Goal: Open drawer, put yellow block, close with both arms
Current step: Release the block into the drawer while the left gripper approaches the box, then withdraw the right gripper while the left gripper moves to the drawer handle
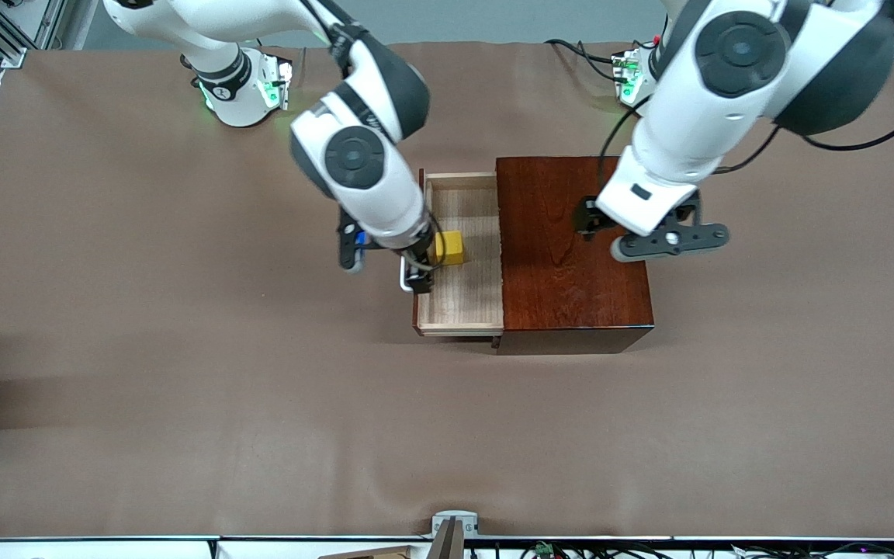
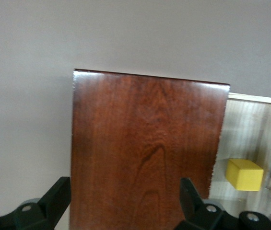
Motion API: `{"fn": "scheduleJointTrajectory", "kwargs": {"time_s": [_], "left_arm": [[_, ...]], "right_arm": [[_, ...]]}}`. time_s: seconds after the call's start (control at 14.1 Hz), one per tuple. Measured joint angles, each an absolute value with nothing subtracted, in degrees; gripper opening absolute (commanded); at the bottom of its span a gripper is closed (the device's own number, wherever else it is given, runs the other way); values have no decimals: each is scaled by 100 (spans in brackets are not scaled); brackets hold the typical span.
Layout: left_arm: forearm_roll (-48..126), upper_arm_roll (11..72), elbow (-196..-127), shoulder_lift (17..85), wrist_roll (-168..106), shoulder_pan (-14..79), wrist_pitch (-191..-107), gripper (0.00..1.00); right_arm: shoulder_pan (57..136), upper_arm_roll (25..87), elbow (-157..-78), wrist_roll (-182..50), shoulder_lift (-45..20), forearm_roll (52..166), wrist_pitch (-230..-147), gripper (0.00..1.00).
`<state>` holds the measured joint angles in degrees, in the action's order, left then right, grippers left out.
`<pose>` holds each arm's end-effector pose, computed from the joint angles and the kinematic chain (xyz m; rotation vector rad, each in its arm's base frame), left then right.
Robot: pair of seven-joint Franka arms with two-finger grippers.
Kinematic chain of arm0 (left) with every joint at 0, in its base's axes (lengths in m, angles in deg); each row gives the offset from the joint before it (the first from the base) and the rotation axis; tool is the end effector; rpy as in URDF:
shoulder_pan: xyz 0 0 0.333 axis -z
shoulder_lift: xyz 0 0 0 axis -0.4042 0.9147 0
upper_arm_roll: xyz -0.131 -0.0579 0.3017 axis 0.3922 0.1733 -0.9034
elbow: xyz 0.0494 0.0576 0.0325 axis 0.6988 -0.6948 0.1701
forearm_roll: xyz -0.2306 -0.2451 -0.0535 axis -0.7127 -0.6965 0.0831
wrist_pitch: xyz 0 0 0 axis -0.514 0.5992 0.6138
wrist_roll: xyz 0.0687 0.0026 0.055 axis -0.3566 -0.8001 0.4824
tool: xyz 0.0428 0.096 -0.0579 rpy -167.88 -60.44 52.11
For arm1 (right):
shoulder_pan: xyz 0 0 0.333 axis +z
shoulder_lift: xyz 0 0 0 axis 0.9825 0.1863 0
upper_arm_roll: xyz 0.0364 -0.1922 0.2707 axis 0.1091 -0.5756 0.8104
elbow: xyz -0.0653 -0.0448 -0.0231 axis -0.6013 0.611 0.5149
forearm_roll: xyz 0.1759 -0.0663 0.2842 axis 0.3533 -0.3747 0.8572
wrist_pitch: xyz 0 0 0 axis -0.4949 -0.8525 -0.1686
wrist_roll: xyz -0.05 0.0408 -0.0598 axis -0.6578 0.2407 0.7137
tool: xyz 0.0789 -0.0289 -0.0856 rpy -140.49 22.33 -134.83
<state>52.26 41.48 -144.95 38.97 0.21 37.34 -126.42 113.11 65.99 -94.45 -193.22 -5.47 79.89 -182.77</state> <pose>0.5077 -0.2770 0.5628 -3.1195 -0.1714 0.0292 0.5298 0.4182 0.4520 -2.2115 2.0970 0.2435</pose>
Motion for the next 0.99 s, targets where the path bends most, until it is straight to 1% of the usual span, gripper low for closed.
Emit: {"fn": "scheduleJointTrajectory", "kwargs": {"time_s": [0.21,0.35,0.71,0.99], "left_arm": [[5226,4149,-14286,4116,476,3983,-12695,100],[5227,4149,-14221,4274,860,4170,-12897,100],[5262,4122,-14077,4704,2037,4768,-13498,100],[5489,4005,-13635,5352,3401,5533,-13915,100]], "right_arm": [[10906,6589,-9404,-18958,-744,7989,-18217,100],[10681,6582,-9323,-18653,-810,7988,-18091,100],[10029,6563,-8824,-17010,-849,7987,-17045,100],[9556,6562,-8603,-15776,-868,7987,-16564,100]]}}
